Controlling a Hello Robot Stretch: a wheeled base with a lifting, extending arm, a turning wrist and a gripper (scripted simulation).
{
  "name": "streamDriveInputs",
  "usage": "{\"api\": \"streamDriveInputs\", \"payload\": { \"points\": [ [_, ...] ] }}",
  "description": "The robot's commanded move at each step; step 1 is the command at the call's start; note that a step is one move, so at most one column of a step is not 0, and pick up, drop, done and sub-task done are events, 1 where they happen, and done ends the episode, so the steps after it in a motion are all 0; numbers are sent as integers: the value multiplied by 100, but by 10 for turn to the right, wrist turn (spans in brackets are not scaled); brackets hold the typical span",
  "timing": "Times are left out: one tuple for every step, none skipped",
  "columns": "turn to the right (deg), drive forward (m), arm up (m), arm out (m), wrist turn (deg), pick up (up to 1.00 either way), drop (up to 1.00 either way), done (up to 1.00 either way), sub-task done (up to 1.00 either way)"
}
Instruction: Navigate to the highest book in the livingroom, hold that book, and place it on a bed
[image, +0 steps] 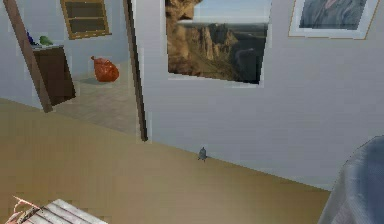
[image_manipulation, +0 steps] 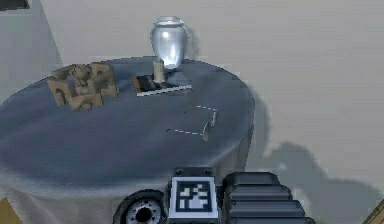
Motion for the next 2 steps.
{"api": "streamDriveInputs", "payload": {
  "points": [
    [0,0,0,50,0,0,0,0,0],
    [0,0,0,0,450,0,0,0,0]
  ]
}}
